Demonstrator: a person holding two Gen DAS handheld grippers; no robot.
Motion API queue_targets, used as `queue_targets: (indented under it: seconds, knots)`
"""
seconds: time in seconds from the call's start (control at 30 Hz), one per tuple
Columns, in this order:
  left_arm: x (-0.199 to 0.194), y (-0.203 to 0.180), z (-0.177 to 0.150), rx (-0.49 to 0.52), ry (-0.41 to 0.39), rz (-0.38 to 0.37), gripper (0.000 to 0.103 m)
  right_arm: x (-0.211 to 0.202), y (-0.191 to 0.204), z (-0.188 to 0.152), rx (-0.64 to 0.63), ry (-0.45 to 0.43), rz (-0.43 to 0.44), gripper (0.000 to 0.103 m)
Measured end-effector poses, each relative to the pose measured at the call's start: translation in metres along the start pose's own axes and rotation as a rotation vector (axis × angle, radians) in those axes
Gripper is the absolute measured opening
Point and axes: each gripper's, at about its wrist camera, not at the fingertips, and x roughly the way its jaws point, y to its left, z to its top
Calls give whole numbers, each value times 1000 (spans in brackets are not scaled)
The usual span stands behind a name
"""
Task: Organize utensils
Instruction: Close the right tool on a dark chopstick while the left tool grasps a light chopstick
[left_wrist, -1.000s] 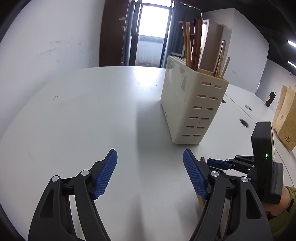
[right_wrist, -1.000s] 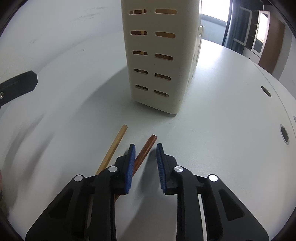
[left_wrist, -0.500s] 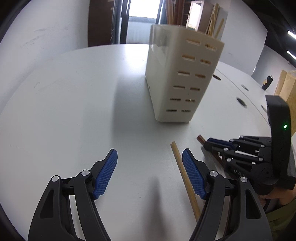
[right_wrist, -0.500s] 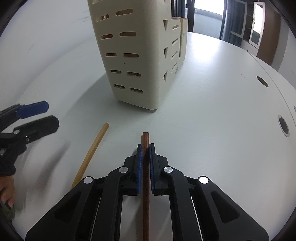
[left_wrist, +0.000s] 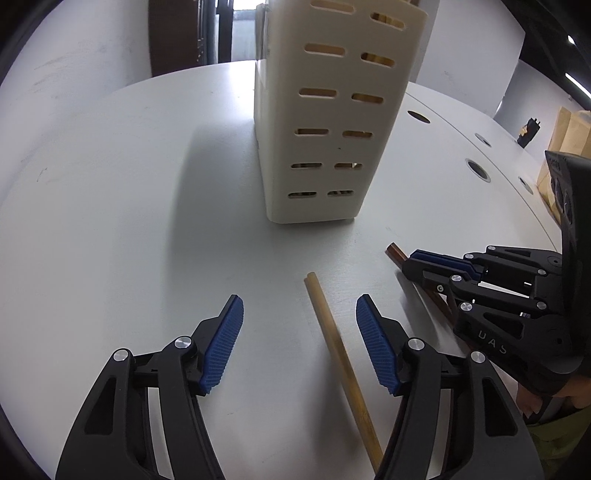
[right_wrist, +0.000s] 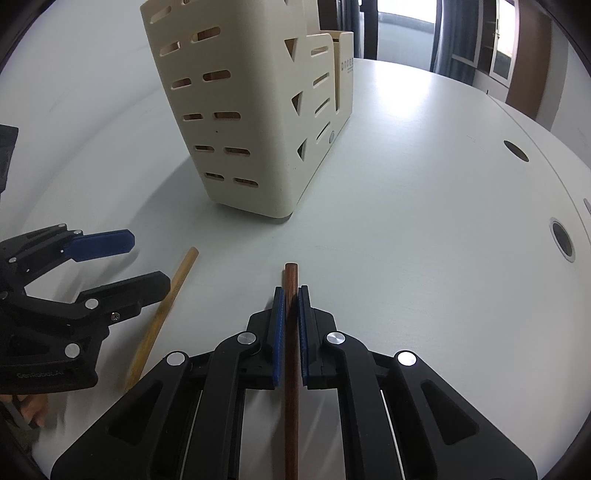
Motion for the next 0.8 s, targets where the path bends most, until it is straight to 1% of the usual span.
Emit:
queue_targets:
  seconds: [0.23, 0.3, 0.37, 0.4, 0.43, 0.5, 0.53, 0.57, 0.7, 0.8]
  knots:
    - [10, -4, 1, 13, 31, -1, 52, 0, 2, 1, 3, -1, 0, 8]
    - [13, -7, 1, 31, 42, 13, 46, 0, 2, 0, 8, -4, -5, 8]
    - [13, -10, 2, 43, 49, 18, 42, -1, 0, -1, 9, -4, -4, 8]
    - [14, -11, 3, 49, 53, 20, 35, -1, 0, -1, 9, -5, -5, 8]
    - [15, -13, 5, 57, 57, 25, 32, -1, 0, -1, 9, -6, -6, 8]
    - [15, -14, 5, 65, 59, 34, 20, 0, 1, -2, 8, -7, -8, 8]
    - [16, -13, 5, 69, 58, 41, 17, 0, 1, -2, 7, -8, -9, 8]
    - [16, -12, 6, 72, 57, 51, 12, -1, 2, -2, 7, -8, -10, 8]
    - [17, -6, 8, 59, 62, 43, 6, -1, 2, -3, 11, -13, -7, 8]
    - [14, -2, 8, 50, 58, 48, 6, -4, 4, -5, 9, -23, -7, 8]
